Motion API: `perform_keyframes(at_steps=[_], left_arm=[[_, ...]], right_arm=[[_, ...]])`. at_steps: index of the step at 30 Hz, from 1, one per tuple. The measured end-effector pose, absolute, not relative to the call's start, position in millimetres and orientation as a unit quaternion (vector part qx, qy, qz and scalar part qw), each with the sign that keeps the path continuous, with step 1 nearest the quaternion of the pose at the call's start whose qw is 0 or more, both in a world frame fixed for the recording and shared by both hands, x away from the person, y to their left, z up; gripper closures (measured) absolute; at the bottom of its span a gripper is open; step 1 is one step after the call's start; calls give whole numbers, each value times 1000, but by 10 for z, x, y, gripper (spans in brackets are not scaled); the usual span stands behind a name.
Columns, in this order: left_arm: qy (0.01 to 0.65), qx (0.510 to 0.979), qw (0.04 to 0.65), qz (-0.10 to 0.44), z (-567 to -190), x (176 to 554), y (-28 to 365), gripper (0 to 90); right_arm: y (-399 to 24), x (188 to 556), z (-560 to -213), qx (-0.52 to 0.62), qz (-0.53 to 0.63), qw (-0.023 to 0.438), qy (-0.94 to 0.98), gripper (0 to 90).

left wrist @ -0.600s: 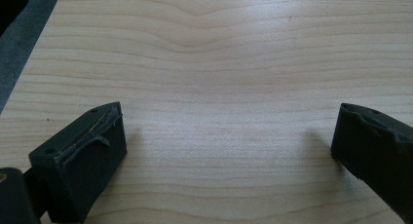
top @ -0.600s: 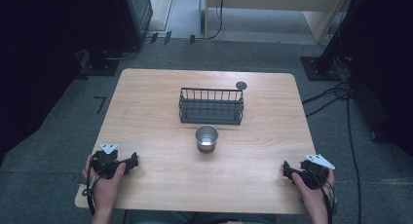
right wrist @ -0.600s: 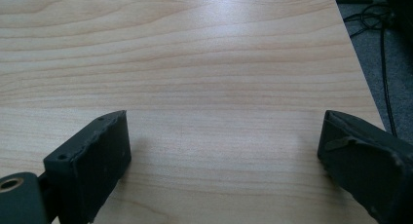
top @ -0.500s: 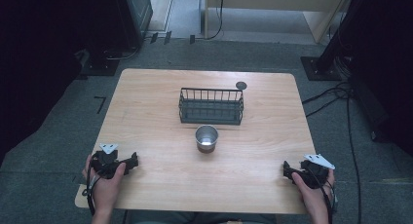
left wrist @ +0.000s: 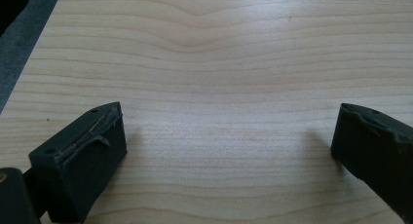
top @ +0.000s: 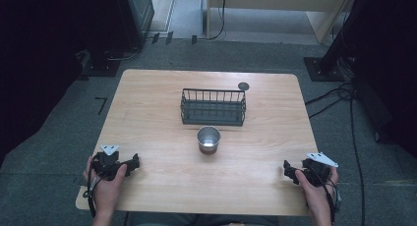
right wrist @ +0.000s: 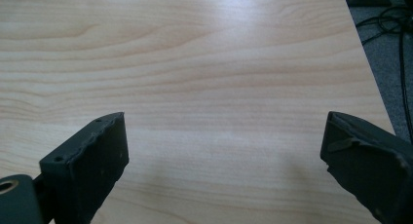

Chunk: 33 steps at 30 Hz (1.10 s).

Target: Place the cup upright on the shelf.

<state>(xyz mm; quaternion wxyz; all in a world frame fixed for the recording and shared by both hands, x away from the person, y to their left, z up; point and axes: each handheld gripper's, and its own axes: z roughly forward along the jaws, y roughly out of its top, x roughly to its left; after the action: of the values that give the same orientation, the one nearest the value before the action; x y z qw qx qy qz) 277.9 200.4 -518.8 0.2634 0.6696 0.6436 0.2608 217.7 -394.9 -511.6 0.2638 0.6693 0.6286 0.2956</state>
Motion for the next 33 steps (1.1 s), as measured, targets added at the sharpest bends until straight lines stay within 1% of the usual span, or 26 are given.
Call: perform_keyframes(at_steps=[7, 18, 23, 24, 33], left_arm=[[643, 670, 263, 261, -5188, 2779, 2004, 0], [643, 670, 263, 261, -5188, 2779, 2004, 0], [643, 670, 263, 261, -5188, 2779, 2004, 0], [643, 670, 263, 261, -5188, 2779, 2004, 0], [643, 670, 263, 261, -5188, 2779, 2004, 0]], right_arm=[[-3853, 2233, -5044, 661, 304, 266, 632, 34], [-3582, 2365, -4921, 639, 323, 260, 648, 34], [-3419, 2426, -4890, 624, 329, 260, 660, 30], [-3334, 2459, -4887, 617, 334, 254, 666, 30], [-3003, 2578, -4847, 592, 352, 239, 684, 29]])
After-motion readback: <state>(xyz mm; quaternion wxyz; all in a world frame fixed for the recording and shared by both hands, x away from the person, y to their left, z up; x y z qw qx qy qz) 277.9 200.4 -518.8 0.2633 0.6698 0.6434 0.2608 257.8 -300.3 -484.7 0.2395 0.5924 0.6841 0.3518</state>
